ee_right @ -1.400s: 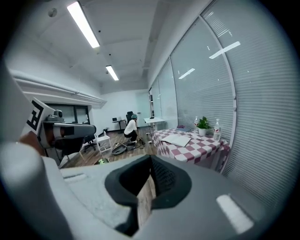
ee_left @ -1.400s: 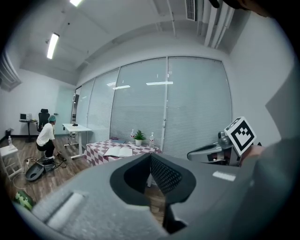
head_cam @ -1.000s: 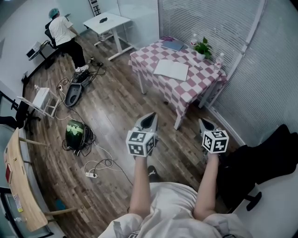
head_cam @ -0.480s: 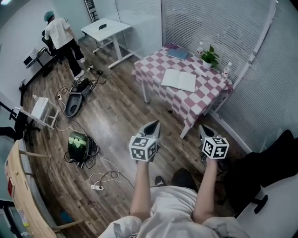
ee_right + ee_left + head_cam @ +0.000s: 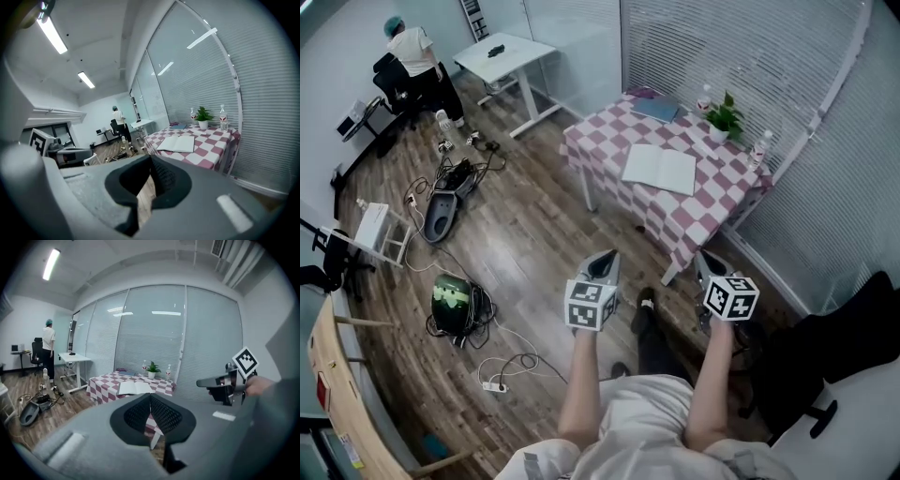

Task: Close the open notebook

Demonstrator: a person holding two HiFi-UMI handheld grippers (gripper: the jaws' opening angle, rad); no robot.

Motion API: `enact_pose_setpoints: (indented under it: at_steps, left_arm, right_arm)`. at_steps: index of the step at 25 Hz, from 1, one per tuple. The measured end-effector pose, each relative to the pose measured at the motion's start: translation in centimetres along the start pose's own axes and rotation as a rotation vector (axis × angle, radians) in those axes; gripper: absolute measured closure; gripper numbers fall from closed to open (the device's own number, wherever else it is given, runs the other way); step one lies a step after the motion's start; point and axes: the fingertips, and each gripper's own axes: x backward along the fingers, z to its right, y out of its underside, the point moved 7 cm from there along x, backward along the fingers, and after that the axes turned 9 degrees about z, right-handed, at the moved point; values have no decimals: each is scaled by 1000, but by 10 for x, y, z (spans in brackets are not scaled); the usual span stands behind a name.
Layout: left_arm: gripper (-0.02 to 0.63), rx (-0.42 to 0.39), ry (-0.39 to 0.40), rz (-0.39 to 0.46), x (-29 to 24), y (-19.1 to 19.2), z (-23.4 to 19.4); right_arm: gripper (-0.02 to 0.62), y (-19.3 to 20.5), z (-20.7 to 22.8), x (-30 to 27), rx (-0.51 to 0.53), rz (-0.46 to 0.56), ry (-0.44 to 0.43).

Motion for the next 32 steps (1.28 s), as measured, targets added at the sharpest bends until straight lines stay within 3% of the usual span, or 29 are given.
enact_pose_setpoints:
  at_steps: [5,10,15,23,27,32]
  left_arm:
    - [598,-3,-7,25,-52,-31,-35]
    - [598,67,-37,107,-113,-77,-69]
    - [598,-17,-13,79,-178,-86,-81]
    - [598,69,-132,147,-254,-102,-123]
    - [598,79,-143,161,-282,-105,-132]
    - [598,77,-99,55,-309,-73,-140]
  right_arm:
    - [595,-28,19,-68,-27,24,-34]
    - [595,-75,39,-128,25,36,-67]
    - [595,-107,72,-180,0,67,-56]
    - [595,-140,123,-259,8,54,-61]
    - [595,-131,151,-287,5,6,-44]
    - [595,-104,171,-323,-22,-81,-40]
